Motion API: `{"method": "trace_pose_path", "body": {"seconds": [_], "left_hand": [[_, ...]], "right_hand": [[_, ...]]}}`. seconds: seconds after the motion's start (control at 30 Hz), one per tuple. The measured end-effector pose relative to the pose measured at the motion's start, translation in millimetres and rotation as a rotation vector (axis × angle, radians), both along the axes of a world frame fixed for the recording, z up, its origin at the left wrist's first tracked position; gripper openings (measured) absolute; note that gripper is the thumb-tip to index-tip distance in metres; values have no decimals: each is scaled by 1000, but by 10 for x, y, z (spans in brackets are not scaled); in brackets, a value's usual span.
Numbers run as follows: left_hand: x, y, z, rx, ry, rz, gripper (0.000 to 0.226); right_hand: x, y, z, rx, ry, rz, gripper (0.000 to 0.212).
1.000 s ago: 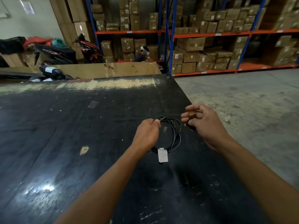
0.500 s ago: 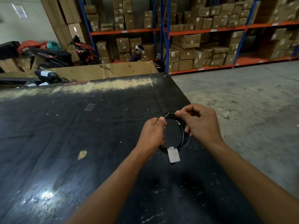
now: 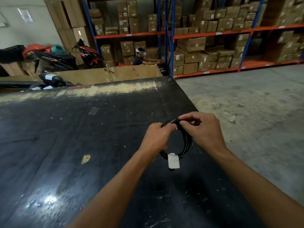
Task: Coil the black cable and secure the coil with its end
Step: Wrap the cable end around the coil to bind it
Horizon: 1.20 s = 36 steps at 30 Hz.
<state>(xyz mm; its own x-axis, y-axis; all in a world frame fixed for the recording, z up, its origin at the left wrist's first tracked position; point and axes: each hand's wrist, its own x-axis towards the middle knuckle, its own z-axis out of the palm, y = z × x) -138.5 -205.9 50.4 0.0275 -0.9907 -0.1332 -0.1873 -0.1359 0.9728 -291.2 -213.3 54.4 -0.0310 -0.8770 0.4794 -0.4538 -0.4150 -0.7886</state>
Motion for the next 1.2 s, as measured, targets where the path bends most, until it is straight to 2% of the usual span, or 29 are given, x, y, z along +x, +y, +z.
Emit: {"method": "trace_pose_path", "body": {"seconds": [0.13, 0.23, 0.33, 0.47, 0.6, 0.7, 0.77, 0.83, 0.9, 0.97, 1.07, 1.13, 1.2], "left_hand": [[23, 20, 28, -52, 48, 6, 23], [39, 22, 46, -108, 16, 18, 18], [58, 19, 62, -141, -47, 30, 22], [71, 12, 92, -138, -33, 5, 21], [82, 6, 108, -83, 77, 2, 19], [112, -5, 136, -31, 202, 18, 25], [151, -22, 156, 4, 270, 24, 29], [196, -46, 182, 42, 326, 26, 32], [234, -67, 199, 80, 352, 9, 32], [267, -77, 208, 118, 359, -18, 32], [297, -86, 197, 158, 360, -54, 28], [293, -79, 190, 167, 353, -76, 24], [300, -79, 196, 175, 363, -96, 22]], "right_hand": [[22, 12, 19, -52, -3, -8, 12], [38, 23, 36, -58, 23, -1, 8], [57, 22, 23, -18, -5, 40, 3], [88, 12, -8, 137, -260, 118, 7], [133, 2, 4, 215, -587, 123, 9], [130, -17, 42, 273, -740, 160, 19], [95, -23, 62, 300, -753, 226, 30], [33, 6, 88, 299, -615, 333, 37], [-32, 49, 125, 225, -281, 396, 36], [-52, 93, 174, 124, 34, 382, 34], [-47, 97, 219, -141, 365, 248, 30], [-65, 77, 226, -289, 464, 174, 24], [-76, 76, 229, -347, 477, 168, 19]]}}
